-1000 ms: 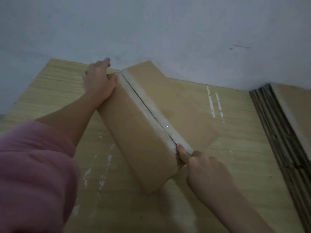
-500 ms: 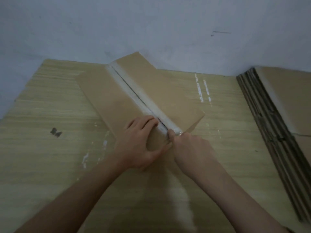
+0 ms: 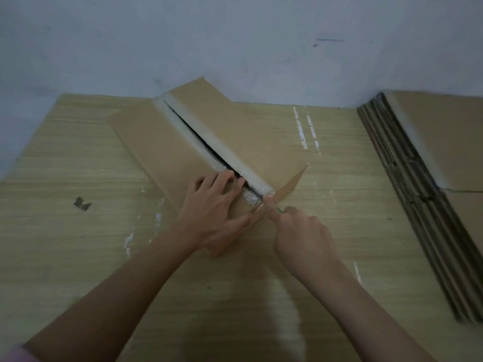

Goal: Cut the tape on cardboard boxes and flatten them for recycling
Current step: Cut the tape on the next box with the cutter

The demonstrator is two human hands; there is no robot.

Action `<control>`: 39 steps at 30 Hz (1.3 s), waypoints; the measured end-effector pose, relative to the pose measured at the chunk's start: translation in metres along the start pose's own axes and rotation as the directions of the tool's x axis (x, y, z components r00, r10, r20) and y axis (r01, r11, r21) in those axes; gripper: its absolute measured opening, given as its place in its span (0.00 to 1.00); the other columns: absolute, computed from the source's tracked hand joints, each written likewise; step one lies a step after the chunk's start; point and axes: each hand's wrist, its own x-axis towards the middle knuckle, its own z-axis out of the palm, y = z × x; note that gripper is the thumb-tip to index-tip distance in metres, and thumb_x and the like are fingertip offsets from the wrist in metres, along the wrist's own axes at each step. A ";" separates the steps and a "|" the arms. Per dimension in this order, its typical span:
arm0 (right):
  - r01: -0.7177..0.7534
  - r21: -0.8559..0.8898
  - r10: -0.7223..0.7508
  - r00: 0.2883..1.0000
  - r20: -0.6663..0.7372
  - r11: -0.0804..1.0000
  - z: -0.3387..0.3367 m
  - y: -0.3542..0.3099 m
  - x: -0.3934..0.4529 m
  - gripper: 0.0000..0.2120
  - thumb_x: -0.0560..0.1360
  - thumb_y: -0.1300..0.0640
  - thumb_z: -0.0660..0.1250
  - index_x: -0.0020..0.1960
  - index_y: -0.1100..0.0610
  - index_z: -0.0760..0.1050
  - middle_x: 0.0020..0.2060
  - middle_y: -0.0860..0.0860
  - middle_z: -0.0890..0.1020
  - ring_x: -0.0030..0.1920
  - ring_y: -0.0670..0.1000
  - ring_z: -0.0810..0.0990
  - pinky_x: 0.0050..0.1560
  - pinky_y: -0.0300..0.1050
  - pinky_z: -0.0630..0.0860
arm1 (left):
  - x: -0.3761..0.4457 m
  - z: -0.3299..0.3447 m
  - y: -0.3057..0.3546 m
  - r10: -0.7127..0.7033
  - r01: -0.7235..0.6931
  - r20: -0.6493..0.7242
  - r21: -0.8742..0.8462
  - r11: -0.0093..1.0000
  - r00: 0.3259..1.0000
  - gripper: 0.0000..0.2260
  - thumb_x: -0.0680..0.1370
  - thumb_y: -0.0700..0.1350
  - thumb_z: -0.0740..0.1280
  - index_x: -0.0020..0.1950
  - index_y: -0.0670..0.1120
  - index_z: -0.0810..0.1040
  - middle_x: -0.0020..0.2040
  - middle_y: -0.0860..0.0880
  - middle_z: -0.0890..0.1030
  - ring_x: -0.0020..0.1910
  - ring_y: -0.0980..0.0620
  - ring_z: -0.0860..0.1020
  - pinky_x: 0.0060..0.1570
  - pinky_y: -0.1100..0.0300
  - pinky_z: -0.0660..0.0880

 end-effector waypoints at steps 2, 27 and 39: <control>-0.010 0.098 0.016 0.998 -0.065 0.995 0.010 0.006 0.003 0.32 0.78 0.61 0.53 0.77 0.42 0.44 0.55 0.52 0.74 0.52 0.59 0.77 0.42 0.47 0.68 | 0.004 -0.002 0.003 -0.034 0.032 0.054 0.034 0.999 0.998 0.42 0.66 0.69 0.40 0.74 0.50 0.63 0.70 0.48 0.63 0.66 0.46 0.63 0.64 0.49 0.56; 0.089 0.393 0.173 0.795 -0.582 0.915 0.052 0.027 0.011 0.15 0.69 0.57 0.66 0.53 0.48 0.83 0.29 0.49 0.75 0.24 0.53 0.74 0.25 0.40 0.67 | 0.011 -0.008 0.009 0.007 0.038 0.206 -0.214 0.976 0.979 0.33 0.70 0.61 0.52 0.75 0.55 0.60 0.75 0.58 0.59 0.72 0.62 0.45 0.70 0.47 0.45; -0.062 0.224 0.181 0.810 -0.559 0.973 0.047 0.000 0.017 0.20 0.58 0.65 0.78 0.50 0.55 0.84 0.28 0.56 0.75 0.22 0.53 0.72 0.26 0.37 0.62 | 0.015 -0.008 0.008 0.002 0.027 0.212 -0.133 0.991 0.977 0.33 0.70 0.62 0.51 0.75 0.57 0.59 0.75 0.58 0.58 0.74 0.60 0.44 0.68 0.48 0.46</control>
